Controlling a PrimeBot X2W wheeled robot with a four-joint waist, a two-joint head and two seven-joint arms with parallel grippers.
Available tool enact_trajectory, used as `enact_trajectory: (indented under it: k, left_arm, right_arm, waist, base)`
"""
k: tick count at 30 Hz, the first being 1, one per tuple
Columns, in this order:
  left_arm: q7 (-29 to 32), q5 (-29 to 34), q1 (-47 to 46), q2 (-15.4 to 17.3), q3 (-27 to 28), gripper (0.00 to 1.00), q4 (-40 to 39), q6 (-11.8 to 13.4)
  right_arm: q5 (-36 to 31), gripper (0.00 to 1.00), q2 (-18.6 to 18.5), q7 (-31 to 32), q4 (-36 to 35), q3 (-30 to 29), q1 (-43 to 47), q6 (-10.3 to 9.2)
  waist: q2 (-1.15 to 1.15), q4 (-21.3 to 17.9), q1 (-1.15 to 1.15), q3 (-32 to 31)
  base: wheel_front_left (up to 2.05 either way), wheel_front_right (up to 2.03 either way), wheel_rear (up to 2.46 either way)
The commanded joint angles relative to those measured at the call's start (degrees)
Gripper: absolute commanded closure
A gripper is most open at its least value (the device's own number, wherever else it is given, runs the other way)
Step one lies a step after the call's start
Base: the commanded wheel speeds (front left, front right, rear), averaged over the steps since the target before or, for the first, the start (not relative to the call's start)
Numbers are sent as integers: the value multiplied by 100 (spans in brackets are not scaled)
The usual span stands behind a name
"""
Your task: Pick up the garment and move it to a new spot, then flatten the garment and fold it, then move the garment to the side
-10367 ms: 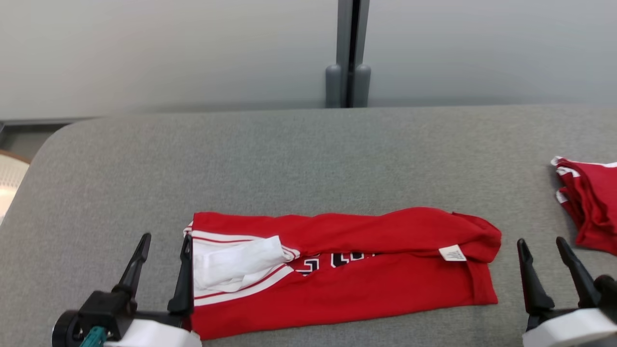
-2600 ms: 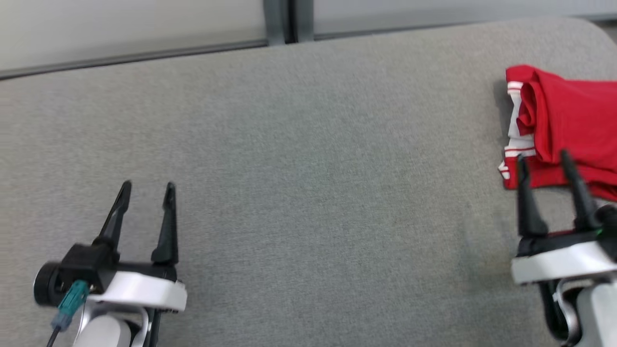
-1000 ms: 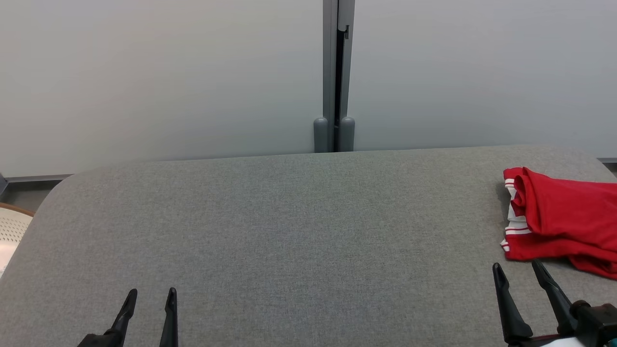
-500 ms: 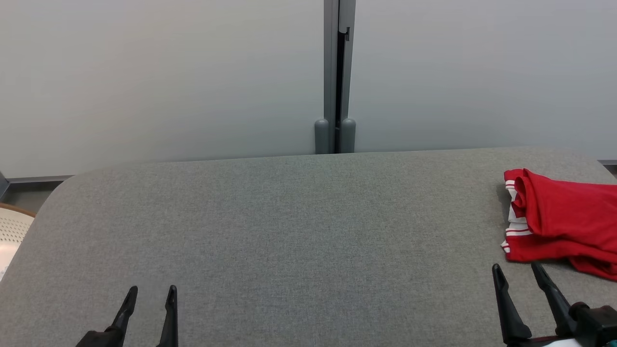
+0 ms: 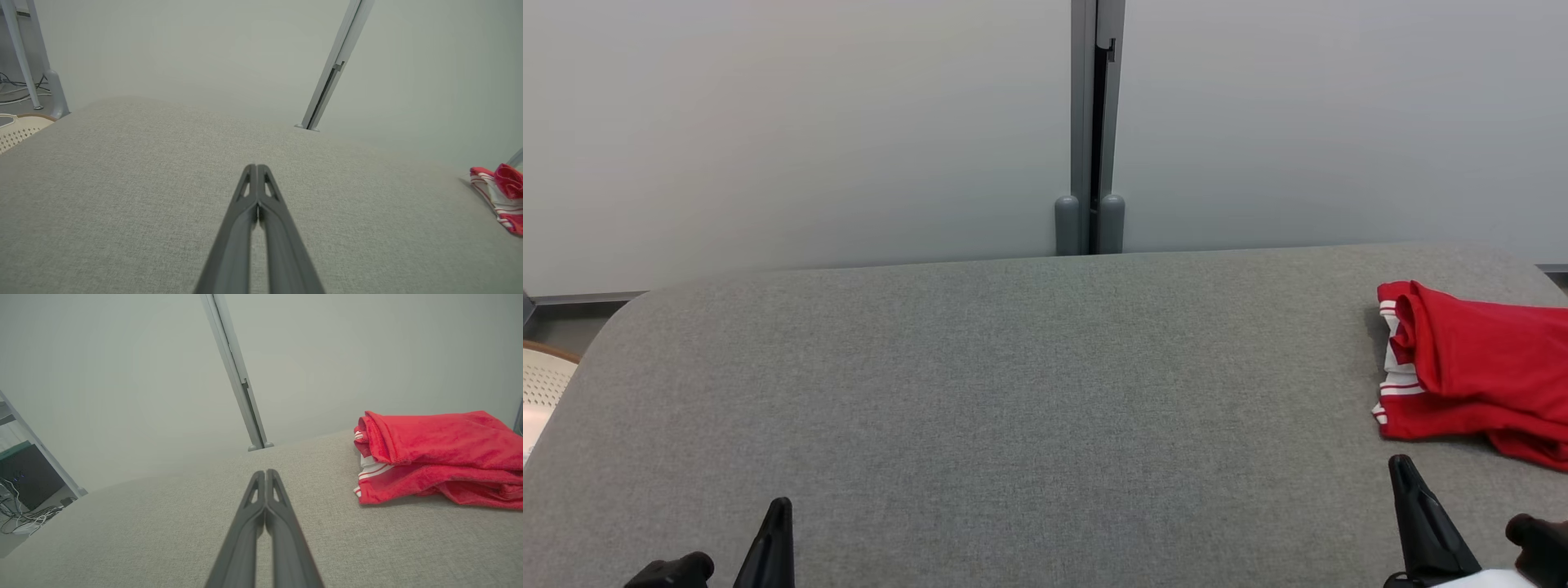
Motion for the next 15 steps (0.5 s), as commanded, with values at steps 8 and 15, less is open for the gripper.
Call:
enact_trajectory:
  k: [8, 15]
  left_arm:
    - [208, -809, -382, -83, 292, 100, 45, -221]
    - [353, -1336, -518, -178, 455, 100, 125, -357]
  right_arm:
    - [970, 100, 2, 107, 103, -115, -345, -2]
    - [1604, 100, 21, 179, 218, -176, -482, -2]
  waist:
    - [0, -11, 0, 46]
    - [0, -20, 0, 83]
  base:
    - [0, 0, 0]
    - [0, 0, 0]
